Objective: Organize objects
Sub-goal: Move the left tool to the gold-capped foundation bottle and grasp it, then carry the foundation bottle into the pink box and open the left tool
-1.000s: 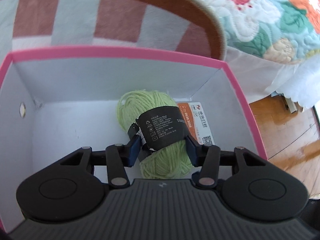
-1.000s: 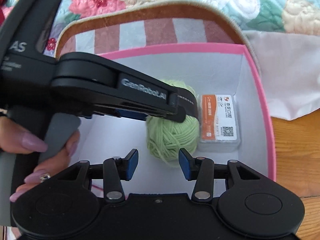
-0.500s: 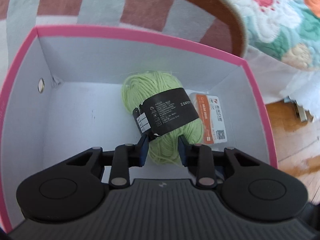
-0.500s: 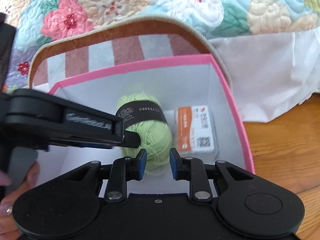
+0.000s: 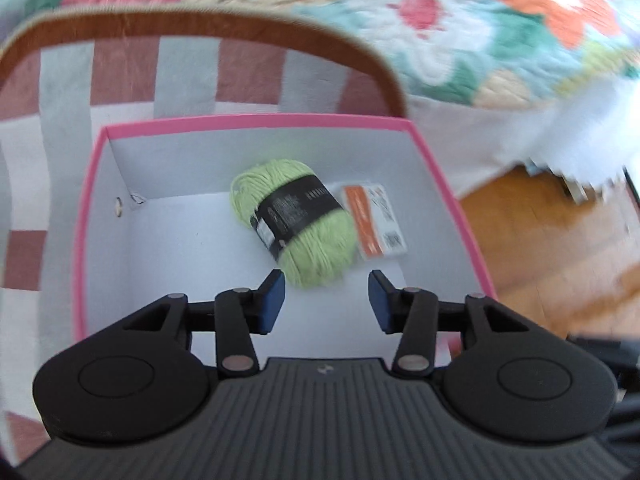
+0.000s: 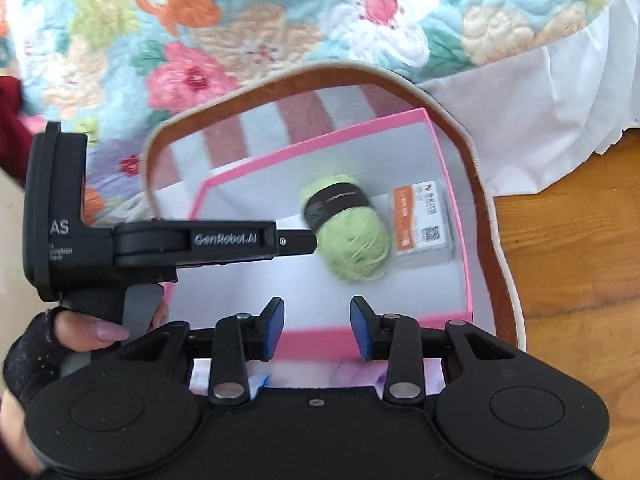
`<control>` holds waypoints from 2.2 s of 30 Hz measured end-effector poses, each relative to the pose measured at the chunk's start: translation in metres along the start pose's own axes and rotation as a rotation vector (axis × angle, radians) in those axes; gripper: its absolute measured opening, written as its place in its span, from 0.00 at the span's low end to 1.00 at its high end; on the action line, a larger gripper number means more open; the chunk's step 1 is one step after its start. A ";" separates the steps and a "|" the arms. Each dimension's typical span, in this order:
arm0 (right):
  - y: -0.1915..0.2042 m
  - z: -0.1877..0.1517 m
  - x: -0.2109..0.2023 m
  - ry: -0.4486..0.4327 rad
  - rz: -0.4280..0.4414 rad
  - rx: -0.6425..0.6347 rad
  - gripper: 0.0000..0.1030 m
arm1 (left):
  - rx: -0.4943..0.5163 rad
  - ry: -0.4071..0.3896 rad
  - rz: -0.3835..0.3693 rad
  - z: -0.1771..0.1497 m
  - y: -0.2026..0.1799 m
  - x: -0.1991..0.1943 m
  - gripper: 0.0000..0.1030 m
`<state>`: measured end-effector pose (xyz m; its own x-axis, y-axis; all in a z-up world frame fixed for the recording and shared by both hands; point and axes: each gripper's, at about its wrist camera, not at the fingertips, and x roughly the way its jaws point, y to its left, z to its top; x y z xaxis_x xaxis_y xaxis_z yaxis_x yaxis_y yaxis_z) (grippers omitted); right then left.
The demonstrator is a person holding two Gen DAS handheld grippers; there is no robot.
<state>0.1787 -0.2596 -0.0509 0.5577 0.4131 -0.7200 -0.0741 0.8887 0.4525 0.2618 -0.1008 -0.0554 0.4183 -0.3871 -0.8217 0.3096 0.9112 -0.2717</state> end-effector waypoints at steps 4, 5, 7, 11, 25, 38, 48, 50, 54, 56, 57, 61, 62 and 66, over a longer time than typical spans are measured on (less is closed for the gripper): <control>0.021 -0.003 -0.041 0.076 0.001 -0.079 0.54 | 0.091 0.031 -0.023 -0.016 -0.013 -0.046 0.56; 0.026 -0.004 -0.050 0.100 -0.003 -0.100 0.56 | 0.105 0.037 -0.029 -0.021 -0.015 -0.057 0.57; 0.034 -0.009 -0.064 0.148 -0.021 -0.134 0.57 | 0.119 0.055 -0.043 -0.033 -0.016 -0.074 0.61; 0.038 -0.028 -0.079 0.228 -0.023 -0.145 0.57 | 0.123 0.106 -0.063 -0.060 -0.016 -0.095 0.65; 0.033 -0.121 -0.037 0.464 -0.043 -0.175 0.57 | 0.021 0.297 -0.164 -0.140 -0.003 -0.071 0.65; 0.032 -0.153 0.035 0.593 -0.162 -0.170 0.57 | -0.232 0.325 -0.287 -0.187 0.023 -0.016 0.58; 0.027 -0.162 0.054 0.623 -0.171 -0.160 0.47 | -0.364 0.374 -0.380 -0.201 0.028 0.013 0.23; 0.031 -0.164 0.052 0.606 -0.167 -0.200 0.46 | -0.346 0.370 -0.363 -0.202 0.028 0.011 0.21; 0.032 -0.162 0.050 0.581 -0.133 -0.206 0.44 | -0.372 0.359 -0.352 -0.201 0.037 0.006 0.21; 0.029 -0.158 0.050 0.576 -0.107 -0.175 0.44 | -0.389 0.358 -0.348 -0.201 0.041 0.006 0.23; 0.026 -0.156 0.051 0.577 -0.095 -0.154 0.44 | -0.401 0.359 -0.333 -0.202 0.043 0.006 0.24; 0.013 -0.150 0.056 0.602 -0.061 -0.033 0.42 | -0.417 0.361 -0.306 -0.207 0.047 0.012 0.42; 0.008 -0.148 0.057 0.611 -0.052 -0.005 0.42 | -0.425 0.366 -0.320 -0.208 0.049 0.014 0.44; 0.008 -0.148 0.056 0.610 -0.048 0.014 0.42 | -0.457 0.370 -0.339 -0.212 0.054 0.017 0.46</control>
<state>0.0875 -0.1994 -0.1653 -0.0139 0.4158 -0.9093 -0.0474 0.9081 0.4160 0.1044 -0.0287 -0.1906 0.0171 -0.6626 -0.7488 -0.0543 0.7472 -0.6624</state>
